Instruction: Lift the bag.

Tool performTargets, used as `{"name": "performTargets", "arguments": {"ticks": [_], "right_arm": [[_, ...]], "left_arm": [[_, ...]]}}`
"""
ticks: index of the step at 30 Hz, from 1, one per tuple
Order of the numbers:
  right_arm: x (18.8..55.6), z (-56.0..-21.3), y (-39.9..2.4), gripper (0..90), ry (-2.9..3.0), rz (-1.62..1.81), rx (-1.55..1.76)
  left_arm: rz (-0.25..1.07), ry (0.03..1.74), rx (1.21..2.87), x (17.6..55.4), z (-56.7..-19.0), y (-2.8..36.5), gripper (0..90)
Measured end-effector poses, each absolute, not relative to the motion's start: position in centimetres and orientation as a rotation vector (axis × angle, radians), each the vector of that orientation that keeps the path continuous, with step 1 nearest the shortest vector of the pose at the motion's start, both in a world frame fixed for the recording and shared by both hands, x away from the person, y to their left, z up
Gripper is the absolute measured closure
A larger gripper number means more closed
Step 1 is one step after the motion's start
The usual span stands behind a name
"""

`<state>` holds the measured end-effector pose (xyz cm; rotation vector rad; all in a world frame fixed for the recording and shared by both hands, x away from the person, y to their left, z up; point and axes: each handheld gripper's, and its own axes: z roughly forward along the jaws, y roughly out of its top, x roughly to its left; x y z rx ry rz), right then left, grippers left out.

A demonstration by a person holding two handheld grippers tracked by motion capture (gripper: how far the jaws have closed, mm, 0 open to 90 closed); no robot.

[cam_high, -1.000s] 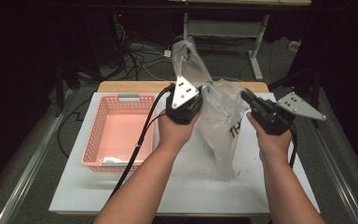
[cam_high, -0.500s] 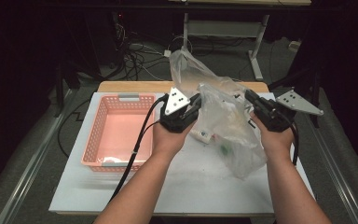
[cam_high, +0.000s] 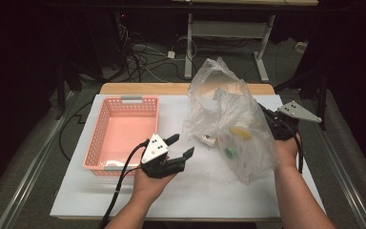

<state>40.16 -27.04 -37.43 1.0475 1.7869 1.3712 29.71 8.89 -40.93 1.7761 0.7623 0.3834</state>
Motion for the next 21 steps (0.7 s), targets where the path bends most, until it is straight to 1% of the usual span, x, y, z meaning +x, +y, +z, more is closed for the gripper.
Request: {"name": "performTargets", "arguments": {"ticks": [2, 5, 7, 9, 10, 12, 15, 21], "right_arm": [[40.1, -37.3, -27.2, 90.0, 1.790, 1.372, 1.045], [39.7, -37.1, -27.5, 88.7, 1.797, 1.371, 1.024], [39.3, -36.8, -27.8, 87.2, 1.801, 1.379, 1.014], [38.8, -36.6, -27.9, 82.3, 1.812, 1.381, 1.000], [38.5, -36.5, -28.1, 79.2, 1.816, 1.383, 0.992], [37.8, -36.1, -28.5, 74.0, 1.812, 1.393, 0.984], [36.9, -35.6, -29.2, 72.1, 1.801, 1.420, 0.973], [35.0, -35.4, -30.9, 65.6, 1.791, 1.410, 0.962]], "left_arm": [[0.348, 0.761, 1.794, 29.2, -41.7, 8.7, 27.3], [0.323, 0.760, 1.815, 29.0, -43.1, 8.1, 23.5], [0.291, 0.773, 1.831, 29.1, -43.9, 7.6, 18.5], [0.271, 0.769, 1.873, 29.1, -44.8, 6.8, 14.0], [0.270, 0.764, 1.886, 29.2, -45.0, 6.6, 13.8], [0.255, 0.778, 1.915, 29.3, -45.7, 6.2, 8.0], [0.259, 0.789, 1.940, 29.3, -46.4, 5.8, 0.5], [0.255, 0.793, 1.974, 29.1, -47.9, 5.2, 0.0]]}}
